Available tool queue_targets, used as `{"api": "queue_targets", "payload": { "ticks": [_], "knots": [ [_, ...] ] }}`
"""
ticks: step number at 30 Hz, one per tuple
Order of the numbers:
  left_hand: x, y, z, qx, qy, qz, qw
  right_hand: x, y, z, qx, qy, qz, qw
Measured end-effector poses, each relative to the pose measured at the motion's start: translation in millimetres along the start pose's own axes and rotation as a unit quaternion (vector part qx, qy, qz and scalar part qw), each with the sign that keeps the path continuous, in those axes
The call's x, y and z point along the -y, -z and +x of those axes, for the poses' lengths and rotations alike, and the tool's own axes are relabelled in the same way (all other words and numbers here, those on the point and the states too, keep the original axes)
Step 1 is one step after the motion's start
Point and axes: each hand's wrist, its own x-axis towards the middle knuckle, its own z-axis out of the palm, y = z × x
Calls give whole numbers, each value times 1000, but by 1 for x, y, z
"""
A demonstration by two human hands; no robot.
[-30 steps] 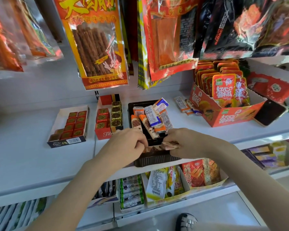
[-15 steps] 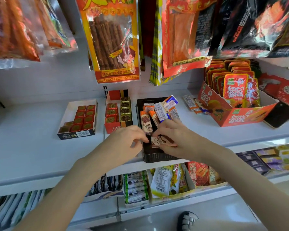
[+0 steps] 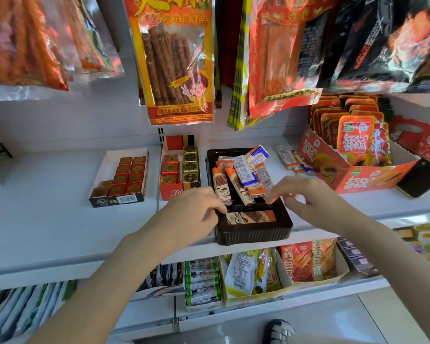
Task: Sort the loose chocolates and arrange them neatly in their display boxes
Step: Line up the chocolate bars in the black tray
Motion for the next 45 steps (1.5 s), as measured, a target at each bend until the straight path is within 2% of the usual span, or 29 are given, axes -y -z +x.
{"api": "queue_targets", "payload": {
  "ticks": [2,7,11,16,23,27,32,37,39,41,43,45],
  "knots": [
    [-2,-4,3,4,3,21,1000,-1,-2,4,9,3,-35,999],
    [-10,-20,10,13,17,92,996,8,-18,9,93,-20,-104,990],
    [-11,-25,12,13,25,112,993,16,-23,2,133,-46,-110,984],
    [-12,-27,15,23,36,109,993,24,-30,5,92,-93,-63,989],
    [-13,-24,19,39,51,98,993,26,-34,11,137,-132,-122,974],
    [-12,-24,21,42,53,83,994,28,-30,12,123,-143,-125,974],
    [-13,-23,21,-14,45,48,998,26,-27,6,76,-110,-121,984],
    [-17,-26,16,-54,4,30,998,16,-26,10,39,-13,-64,997],
    [-16,-27,14,-66,2,8,998,14,-25,14,53,1,-44,998],
    [-14,-24,13,-87,14,-33,996,13,-17,17,31,-6,-25,999],
    [-12,-20,13,-103,33,-80,991,12,-3,17,-30,-43,64,997],
    [-11,-17,11,-100,44,-95,990,12,6,11,-63,-84,215,971]
  ]
}}
